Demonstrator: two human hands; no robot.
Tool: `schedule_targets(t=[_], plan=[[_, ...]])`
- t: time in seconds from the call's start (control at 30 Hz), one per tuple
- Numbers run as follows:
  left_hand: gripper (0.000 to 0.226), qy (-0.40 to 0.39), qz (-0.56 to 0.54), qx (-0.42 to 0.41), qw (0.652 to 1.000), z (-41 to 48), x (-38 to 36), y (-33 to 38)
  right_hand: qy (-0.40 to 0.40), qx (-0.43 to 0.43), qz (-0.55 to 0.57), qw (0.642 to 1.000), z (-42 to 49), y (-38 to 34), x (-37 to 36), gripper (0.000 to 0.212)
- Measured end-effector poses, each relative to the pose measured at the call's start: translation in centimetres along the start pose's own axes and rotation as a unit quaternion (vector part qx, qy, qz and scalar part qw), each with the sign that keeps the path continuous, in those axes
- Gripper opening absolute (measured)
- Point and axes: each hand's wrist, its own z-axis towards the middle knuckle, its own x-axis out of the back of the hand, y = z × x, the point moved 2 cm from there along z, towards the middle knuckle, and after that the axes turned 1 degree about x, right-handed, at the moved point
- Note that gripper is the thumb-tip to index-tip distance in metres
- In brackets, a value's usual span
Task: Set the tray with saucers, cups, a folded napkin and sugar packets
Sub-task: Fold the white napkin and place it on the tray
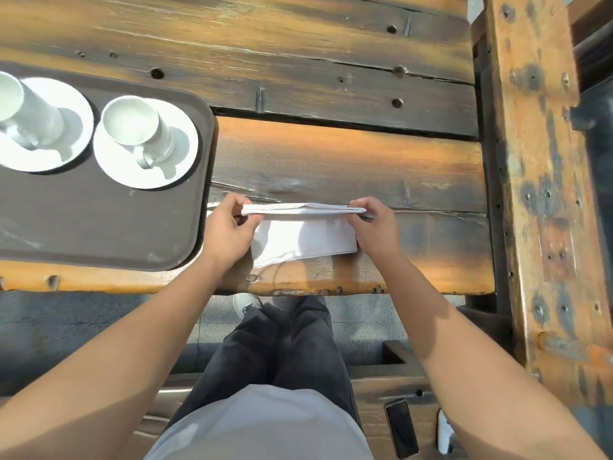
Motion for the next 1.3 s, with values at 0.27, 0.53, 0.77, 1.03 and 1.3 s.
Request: schedule_targets(t=[0.27, 0.53, 0.77, 1.03, 1.3], plan=[[0.012, 0.002, 0.008, 0.139, 0.99, 2.5, -2.3, -0.5, -0.043, -0.103, -0.027, 0.993, 3.8, 0.2, -1.2, 0.018], [0.017, 0.08, -0.207, 0.275, 0.936, -0.1, -4.2, 1.1, -0.1, -0.125, -0.064, 0.985, 3.6, 0.7, -0.3, 0.074], [0.045, 0.013, -0.086, 0.171, 0.981, -2.8, -4.2, -0.1, -0.189, -0.068, -0.043, 0.979, 2.2, 1.6, 0.9, 0.068], [0.053, 0.002, -0.056, 0.178, 0.982, -4.5, -4.7, -2.0, -0.193, -0.065, -0.083, 0.975, 0.8, 3.5, 0.4, 0.057], [0.039, 0.019, -0.055, 0.129, 0.99, -3.2, -2.3, 0.0, -0.161, -0.026, -0.081, 0.983, 1.6, 1.1, 2.5, 0.043]])
